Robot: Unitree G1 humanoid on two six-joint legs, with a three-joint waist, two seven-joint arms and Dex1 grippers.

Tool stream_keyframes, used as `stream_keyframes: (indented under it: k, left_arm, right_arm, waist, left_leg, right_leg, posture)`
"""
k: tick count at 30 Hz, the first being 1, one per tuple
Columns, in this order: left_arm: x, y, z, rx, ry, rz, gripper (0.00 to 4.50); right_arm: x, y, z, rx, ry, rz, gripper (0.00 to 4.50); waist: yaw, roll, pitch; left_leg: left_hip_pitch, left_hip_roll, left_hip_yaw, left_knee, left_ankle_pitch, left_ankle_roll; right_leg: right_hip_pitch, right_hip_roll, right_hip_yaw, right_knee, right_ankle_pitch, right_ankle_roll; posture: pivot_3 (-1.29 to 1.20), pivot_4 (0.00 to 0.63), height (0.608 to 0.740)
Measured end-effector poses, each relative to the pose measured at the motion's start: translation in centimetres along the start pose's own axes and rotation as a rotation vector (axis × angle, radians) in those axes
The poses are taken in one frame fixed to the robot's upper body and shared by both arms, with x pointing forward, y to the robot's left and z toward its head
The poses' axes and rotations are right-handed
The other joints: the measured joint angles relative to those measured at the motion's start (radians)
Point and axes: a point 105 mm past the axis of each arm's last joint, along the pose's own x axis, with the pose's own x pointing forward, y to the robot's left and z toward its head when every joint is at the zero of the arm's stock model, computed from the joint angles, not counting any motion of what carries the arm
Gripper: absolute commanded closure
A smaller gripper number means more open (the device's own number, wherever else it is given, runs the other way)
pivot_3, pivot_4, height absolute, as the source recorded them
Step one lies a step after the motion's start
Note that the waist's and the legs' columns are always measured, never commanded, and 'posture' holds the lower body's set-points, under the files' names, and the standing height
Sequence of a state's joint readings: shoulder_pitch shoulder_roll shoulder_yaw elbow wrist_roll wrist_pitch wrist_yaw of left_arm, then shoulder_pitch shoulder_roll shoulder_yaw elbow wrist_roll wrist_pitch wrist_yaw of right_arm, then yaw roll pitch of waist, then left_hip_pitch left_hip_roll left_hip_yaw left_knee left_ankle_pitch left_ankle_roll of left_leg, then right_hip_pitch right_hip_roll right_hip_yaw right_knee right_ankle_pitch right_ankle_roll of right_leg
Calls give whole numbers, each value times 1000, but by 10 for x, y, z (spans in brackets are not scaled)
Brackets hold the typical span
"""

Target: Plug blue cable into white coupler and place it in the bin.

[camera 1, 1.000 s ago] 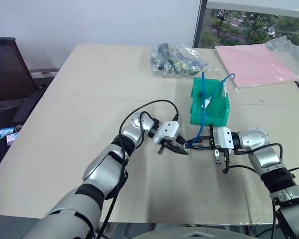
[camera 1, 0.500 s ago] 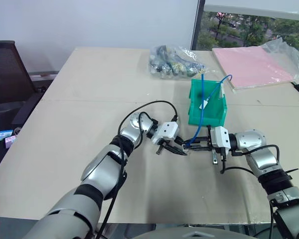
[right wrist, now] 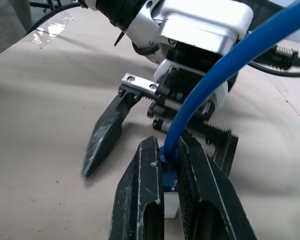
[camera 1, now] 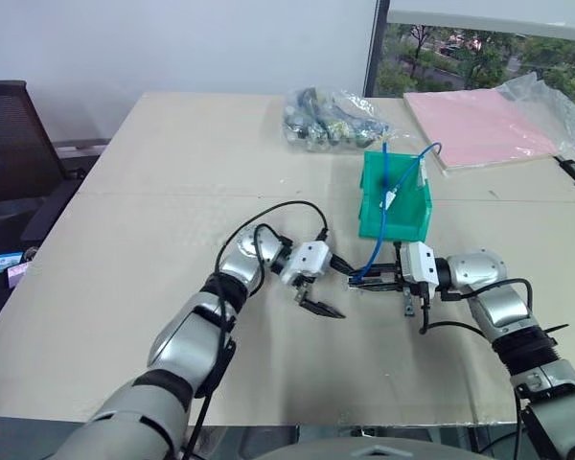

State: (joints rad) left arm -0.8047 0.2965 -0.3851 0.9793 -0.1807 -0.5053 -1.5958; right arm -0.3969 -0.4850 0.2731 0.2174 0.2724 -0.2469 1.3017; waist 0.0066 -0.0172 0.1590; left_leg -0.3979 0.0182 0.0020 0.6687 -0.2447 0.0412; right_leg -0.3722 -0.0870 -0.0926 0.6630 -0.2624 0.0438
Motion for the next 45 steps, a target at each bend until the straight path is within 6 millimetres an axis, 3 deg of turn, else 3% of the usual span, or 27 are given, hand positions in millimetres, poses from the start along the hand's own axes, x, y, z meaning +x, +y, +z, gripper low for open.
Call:
stream_keyframes:
  k: [7,13,16,19,21,25,32,33,38,41,44,45]
  left_arm:
    - [-9,-1,0,-51,-46,149,42]
    - [-29,9,23,-65,-78,362,42]
    - [-35,14,37,-130,-100,512,42]
    - [-41,20,65,-169,-150,650,42]
    - [-48,24,80,-176,-166,745,42]
    - [-57,32,102,-188,-141,905,42]
    - [-46,42,115,-237,-118,949,42]
    - [-46,44,117,-239,-124,953,0]
    - [-47,46,118,-250,-123,974,0]
    - [-46,45,118,-257,-132,968,0]
    - [-47,40,113,-269,-124,971,0]
    - [-49,36,109,-276,-121,976,0]
  right_arm:
    - [14,-4,2,12,-39,-61,4500]
    - [6,-14,16,178,-68,-144,4500]
    - [-7,-38,46,302,-128,-237,4500]
    - [-29,-79,87,323,-160,-370,4500]
    - [-36,-103,95,356,-141,-446,4500]
    - [-65,-150,78,424,3,-640,4500]
    - [-68,-177,32,615,127,-766,4500]
    - [-70,-182,29,618,139,-788,3773]
    - [-84,-194,34,591,99,-869,1540]
    - [-102,-195,37,544,115,-929,213]
    - [-131,-181,40,461,149,-984,25]
    - [-141,-168,38,429,161,-985,25]
  waist:
    - [0,1,0]
    - [3,6,5]
    - [3,10,12]
    - [8,10,12]
    - [7,10,12]
    - [8,10,12]
    - [4,9,13]
    - [4,9,13]
    - [7,9,13]
    - [9,9,13]
    - [10,9,13]
    - [10,9,13]
  left_leg:
    - [0,3,4,0,0,0]
    - [-2,3,12,0,0,0]
    - [-5,3,14,0,0,0]
    - [-6,3,13,-1,0,0]
    - [-6,3,14,-1,0,0]
    - [-9,1,16,-2,0,0]
    - [-19,1,21,-2,3,-4]
    - [-19,1,21,-3,3,-4]
    - [-19,1,21,-4,3,-4]
    - [-19,1,21,-4,3,-4]
    - [-20,1,21,-4,2,-4]
    - [-20,1,20,-4,2,-3]
  right_leg:
    - [-3,2,4,1,1,-2]
    - [-6,0,12,0,2,-3]
    - [-10,-3,18,0,3,-4]
    - [-11,-3,18,-1,3,-4]
    - [-12,-2,18,-1,3,-4]
    - [-14,0,20,-2,3,-4]
    - [-27,0,23,-1,5,-1]
    - [-28,0,23,-1,5,-1]
    - [-28,0,23,-2,5,-1]
    - [-27,0,23,-2,5,-1]
    - [-27,0,24,-3,5,0]
    - [-27,0,24,-4,5,0]
  posture:
    - [0,150,728]
    - [0,150,728]
    - [0,150,728]
    - [0,150,728]
    - [0,150,728]
    - [0,150,728]
    - [0,150,728]
    - [0,150,728]
    - [0,150,728]
    - [0,150,728]
    - [0,150,728]
    - [0,150,728]
